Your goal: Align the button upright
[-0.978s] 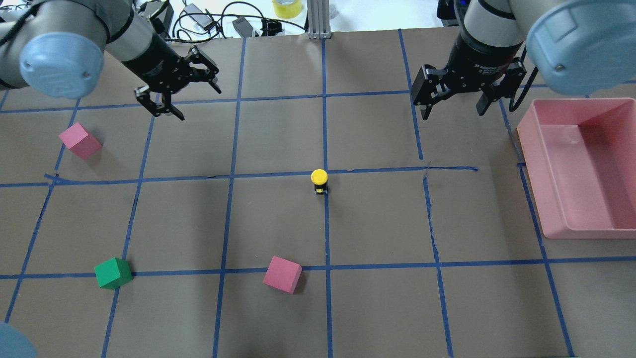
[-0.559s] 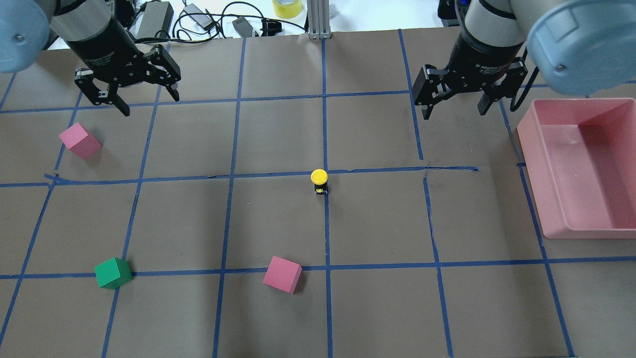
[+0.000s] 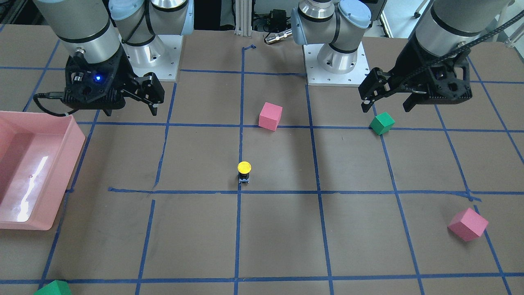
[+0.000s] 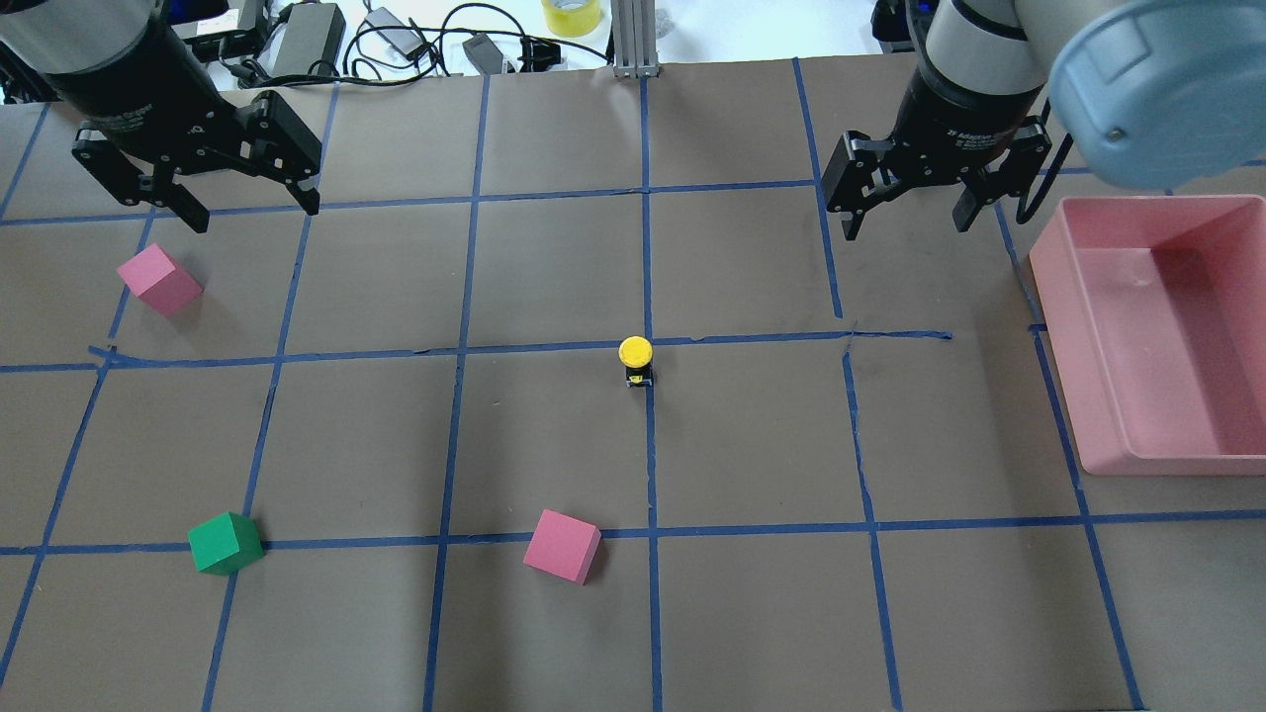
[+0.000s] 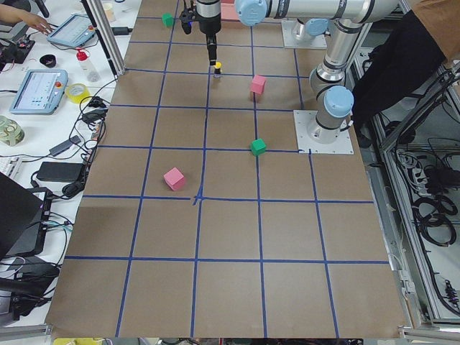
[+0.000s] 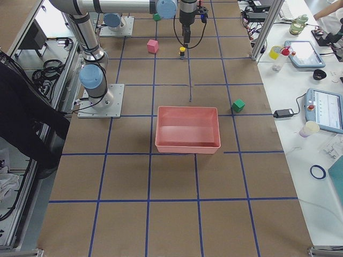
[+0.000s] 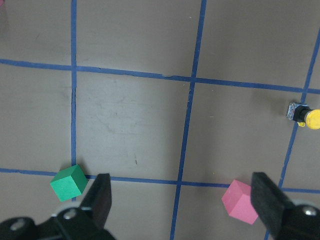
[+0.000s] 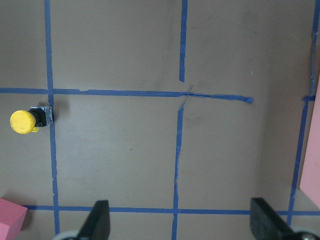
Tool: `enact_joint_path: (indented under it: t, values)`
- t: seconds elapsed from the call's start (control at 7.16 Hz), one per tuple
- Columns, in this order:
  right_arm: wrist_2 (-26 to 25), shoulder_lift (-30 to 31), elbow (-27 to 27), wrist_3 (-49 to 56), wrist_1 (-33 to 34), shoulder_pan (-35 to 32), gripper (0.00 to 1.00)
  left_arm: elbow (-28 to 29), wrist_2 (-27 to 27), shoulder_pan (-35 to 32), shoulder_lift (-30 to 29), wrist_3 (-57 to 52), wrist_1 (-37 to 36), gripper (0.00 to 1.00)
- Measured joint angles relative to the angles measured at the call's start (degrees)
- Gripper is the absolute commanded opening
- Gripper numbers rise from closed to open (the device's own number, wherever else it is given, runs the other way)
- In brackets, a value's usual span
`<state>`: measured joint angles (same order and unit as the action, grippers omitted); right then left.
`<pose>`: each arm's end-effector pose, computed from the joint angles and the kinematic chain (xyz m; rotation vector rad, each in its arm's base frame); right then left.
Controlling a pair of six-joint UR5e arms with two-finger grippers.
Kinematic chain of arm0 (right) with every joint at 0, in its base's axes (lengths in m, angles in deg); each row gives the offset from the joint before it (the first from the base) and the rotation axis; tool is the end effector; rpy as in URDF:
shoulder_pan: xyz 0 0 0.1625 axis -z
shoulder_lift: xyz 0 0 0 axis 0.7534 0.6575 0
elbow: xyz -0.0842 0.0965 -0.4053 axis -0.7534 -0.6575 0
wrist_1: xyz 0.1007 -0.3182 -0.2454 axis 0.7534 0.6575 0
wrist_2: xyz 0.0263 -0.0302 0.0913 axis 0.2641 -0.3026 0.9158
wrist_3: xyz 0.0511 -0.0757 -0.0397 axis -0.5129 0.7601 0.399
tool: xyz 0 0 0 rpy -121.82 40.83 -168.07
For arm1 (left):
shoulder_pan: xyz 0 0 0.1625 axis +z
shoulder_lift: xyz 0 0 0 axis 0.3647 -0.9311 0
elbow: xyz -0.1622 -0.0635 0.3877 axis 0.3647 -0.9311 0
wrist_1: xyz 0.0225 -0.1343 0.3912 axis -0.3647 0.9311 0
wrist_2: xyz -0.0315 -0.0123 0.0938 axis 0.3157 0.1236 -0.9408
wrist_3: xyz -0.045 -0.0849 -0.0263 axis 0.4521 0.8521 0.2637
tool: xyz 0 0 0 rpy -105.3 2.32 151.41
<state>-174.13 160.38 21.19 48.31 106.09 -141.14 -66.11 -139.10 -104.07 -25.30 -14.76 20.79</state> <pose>0.1520 -0.4997 0.4717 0.0612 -3.1294 -0.0279 -0.0723 -0.5088 0.5022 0.0802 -3.1016 -0.0587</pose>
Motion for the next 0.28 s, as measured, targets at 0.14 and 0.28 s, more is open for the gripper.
enact_joint_path:
  t: [0.14, 0.28]
  values:
    - [-0.81, 0.09, -0.05, 0.29, -0.11, -0.09, 1.00, -1.56, 0.25, -0.16, -0.01, -1.35, -1.29, 1.00]
    - [-1.32, 0.32, -0.30, 0.46, -0.14, -0.16, 1.00, -2.56, 0.50, -0.33, 0.02, -1.71, -2.88, 1.00]
